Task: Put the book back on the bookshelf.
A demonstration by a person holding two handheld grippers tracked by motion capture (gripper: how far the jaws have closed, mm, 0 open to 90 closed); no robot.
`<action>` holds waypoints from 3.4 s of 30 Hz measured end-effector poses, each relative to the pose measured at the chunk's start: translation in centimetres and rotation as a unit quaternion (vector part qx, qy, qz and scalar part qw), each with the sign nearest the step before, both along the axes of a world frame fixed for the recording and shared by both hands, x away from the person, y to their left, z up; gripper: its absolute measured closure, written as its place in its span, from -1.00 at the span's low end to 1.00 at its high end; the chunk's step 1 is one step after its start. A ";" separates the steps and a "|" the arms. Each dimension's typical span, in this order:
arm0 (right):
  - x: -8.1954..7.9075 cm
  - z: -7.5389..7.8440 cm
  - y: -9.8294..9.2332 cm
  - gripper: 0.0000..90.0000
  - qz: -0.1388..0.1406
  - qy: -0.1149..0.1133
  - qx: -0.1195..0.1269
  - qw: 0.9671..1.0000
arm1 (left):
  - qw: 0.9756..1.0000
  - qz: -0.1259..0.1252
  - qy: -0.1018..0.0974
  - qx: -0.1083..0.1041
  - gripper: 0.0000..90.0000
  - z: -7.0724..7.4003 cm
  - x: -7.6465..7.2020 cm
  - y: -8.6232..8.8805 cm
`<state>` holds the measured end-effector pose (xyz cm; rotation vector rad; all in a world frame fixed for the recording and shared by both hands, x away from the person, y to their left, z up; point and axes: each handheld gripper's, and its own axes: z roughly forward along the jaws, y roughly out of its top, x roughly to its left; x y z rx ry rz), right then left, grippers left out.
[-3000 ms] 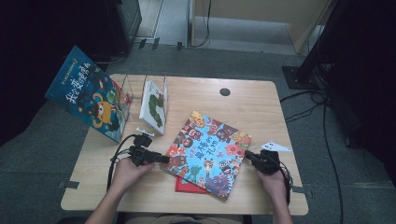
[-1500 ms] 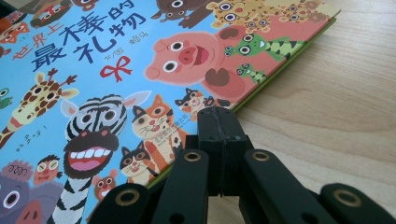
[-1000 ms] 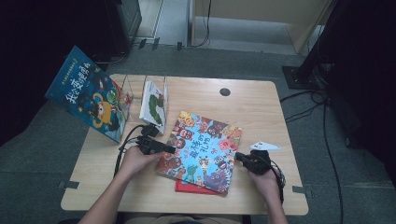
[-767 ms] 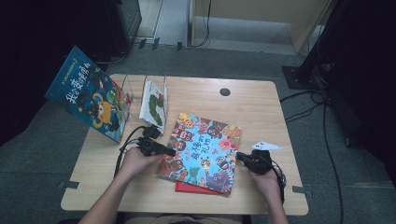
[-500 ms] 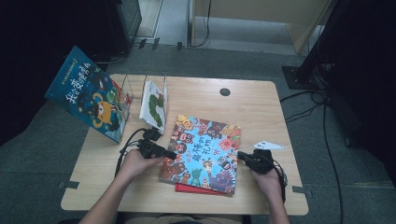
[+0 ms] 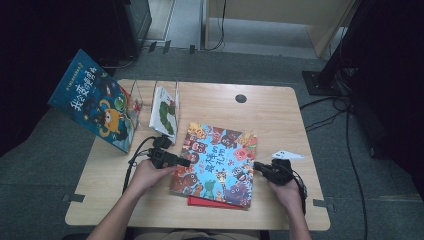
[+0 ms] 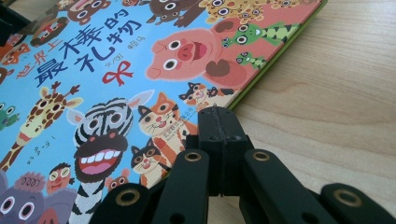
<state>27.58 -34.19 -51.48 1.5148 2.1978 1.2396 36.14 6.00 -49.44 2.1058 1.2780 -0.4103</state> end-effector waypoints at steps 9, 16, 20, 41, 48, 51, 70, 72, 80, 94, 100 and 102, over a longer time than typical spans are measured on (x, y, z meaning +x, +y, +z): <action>0.1 0.1 0.5 1.00 -0.002 -0.005 -0.015 1.000 | 1.000 0.020 -0.007 0.005 0.05 -0.1 0.2 0.0; 0.2 0.0 0.6 1.00 0.001 -0.003 -0.025 1.000 | 0.999 0.029 0.012 -0.044 0.18 1.6 0.4 0.3; 0.4 -0.4 0.9 1.00 -0.002 0.008 -0.028 1.000 | 0.999 -0.013 0.023 -0.048 0.21 4.0 0.2 -0.7; 0.5 -0.2 1.6 0.80 0.029 -0.012 -0.027 0.999 | 0.990 -0.074 0.102 -0.069 0.66 10.2 3.4 -3.7; -0.1 0.5 1.7 0.57 0.040 -0.034 -0.029 0.998 | 0.993 -0.072 0.092 -0.033 0.72 13.6 4.0 -4.4; -0.1 0.6 1.7 0.54 0.041 -0.040 -0.026 0.998 | 0.994 -0.068 0.079 -0.030 0.79 15.5 4.3 -3.9; 1.2 0.5 3.7 0.45 0.065 -0.038 -0.024 0.997 | 0.998 -0.041 0.028 0.035 0.80 20.0 1.4 3.2; 1.4 0.4 3.9 0.45 0.066 -0.035 -0.026 0.997 | 0.998 -0.035 0.025 0.036 0.79 20.3 1.0 4.4; 1.9 0.1 4.3 0.45 0.067 -0.043 -0.024 0.997 | 0.999 0.008 0.023 0.028 0.78 21.0 -0.6 9.2; 2.2 -0.3 4.0 0.36 0.059 -0.035 -0.021 0.997 | 0.997 0.074 0.022 0.007 0.78 20.9 -3.0 15.8; 2.3 -0.3 4.0 0.33 0.058 -0.036 -0.021 0.997 | 0.995 0.100 0.023 0.005 0.78 21.2 -3.6 18.2; 2.3 -0.3 4.0 0.33 0.058 -0.037 -0.023 0.997 | 0.994 0.106 0.023 0.004 0.79 21.3 -3.7 18.9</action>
